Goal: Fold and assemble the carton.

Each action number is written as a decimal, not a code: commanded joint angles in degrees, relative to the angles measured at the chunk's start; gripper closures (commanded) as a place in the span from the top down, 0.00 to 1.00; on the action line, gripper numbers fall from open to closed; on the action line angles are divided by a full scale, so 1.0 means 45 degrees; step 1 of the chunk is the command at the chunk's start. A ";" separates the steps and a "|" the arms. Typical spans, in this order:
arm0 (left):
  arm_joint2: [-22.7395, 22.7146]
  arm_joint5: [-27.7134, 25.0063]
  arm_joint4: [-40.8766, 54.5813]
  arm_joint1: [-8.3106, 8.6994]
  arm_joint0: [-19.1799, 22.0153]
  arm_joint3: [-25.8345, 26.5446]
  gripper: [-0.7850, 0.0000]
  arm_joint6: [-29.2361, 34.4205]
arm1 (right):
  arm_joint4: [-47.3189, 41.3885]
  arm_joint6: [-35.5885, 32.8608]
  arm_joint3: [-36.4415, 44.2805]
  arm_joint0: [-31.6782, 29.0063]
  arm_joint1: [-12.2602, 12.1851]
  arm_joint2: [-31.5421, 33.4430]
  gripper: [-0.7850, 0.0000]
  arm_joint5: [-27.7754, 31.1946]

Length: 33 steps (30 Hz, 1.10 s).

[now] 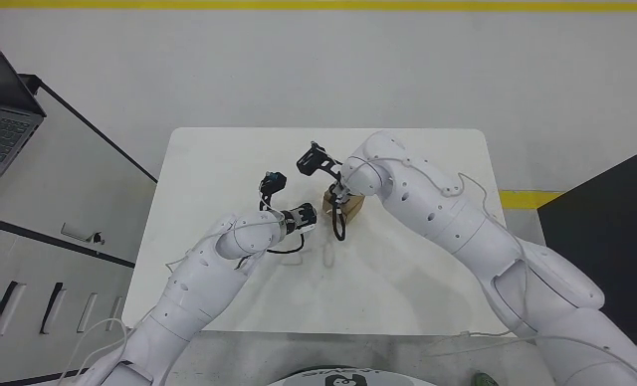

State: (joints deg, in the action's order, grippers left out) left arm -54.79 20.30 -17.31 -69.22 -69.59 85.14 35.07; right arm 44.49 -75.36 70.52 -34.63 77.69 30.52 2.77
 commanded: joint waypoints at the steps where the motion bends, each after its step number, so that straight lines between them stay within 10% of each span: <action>1: 0.0000 0.0000 0.0000 0.0000 0.0000 0.0000 0.00 0.0000 | 0.0057 -0.0019 -0.0008 -0.0009 0.0017 0.0017 0.00 -0.0004; 33: 0.0000 0.0000 0.0000 0.0000 0.0000 0.0000 0.00 0.0000 | -0.0672 0.0262 -0.0503 -0.0437 0.0205 0.1050 0.26 0.0103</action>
State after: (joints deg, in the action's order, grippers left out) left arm -54.79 20.30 -17.31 -69.22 -69.59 85.14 35.07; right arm 41.93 -74.21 68.18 -36.50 78.68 34.80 3.27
